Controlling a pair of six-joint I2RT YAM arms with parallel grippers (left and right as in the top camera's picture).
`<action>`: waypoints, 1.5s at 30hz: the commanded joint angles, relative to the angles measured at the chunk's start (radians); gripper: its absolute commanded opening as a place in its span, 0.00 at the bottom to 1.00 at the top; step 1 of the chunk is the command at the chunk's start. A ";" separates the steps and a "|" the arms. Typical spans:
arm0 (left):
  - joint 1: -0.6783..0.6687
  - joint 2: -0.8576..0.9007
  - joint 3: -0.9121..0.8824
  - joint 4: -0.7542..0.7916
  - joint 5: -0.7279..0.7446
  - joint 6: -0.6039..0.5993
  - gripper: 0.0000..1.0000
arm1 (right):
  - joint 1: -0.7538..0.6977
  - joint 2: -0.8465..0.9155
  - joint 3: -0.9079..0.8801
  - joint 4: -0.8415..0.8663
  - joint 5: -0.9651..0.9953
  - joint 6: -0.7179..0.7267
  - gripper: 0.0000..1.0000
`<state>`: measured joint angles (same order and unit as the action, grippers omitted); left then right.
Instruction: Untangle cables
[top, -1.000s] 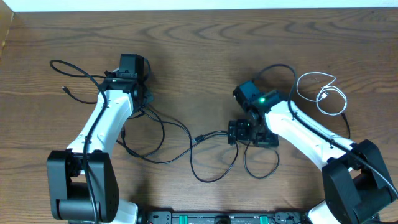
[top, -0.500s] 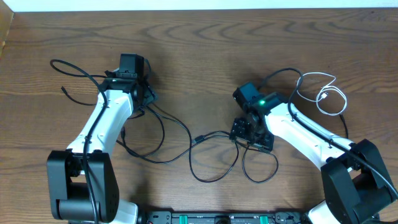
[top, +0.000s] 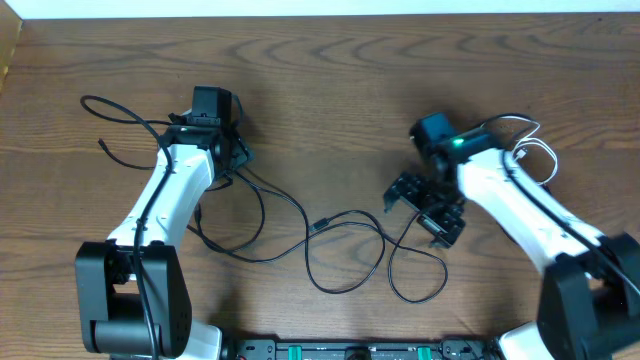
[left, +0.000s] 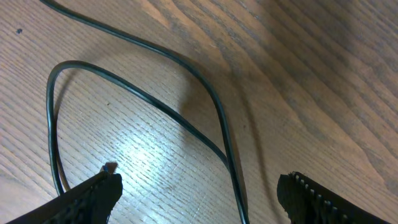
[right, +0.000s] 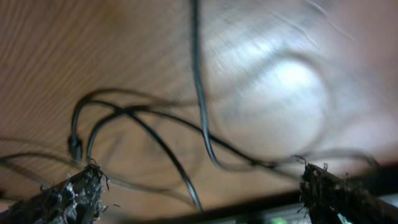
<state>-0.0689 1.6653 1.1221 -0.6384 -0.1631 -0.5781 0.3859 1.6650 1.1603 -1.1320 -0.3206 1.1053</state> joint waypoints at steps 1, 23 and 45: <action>0.003 0.007 -0.001 0.000 -0.006 0.002 0.86 | -0.018 -0.066 0.022 -0.072 -0.045 0.085 0.99; 0.003 0.007 -0.001 -0.001 -0.006 0.002 0.85 | 0.264 -0.064 -0.037 -0.061 0.340 0.622 0.99; 0.003 0.007 -0.001 -0.001 -0.006 0.002 0.85 | 0.270 -0.056 -0.405 0.494 0.322 0.622 0.52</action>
<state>-0.0689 1.6653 1.1221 -0.6384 -0.1631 -0.5781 0.6521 1.6024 0.8047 -0.6777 -0.0246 1.7168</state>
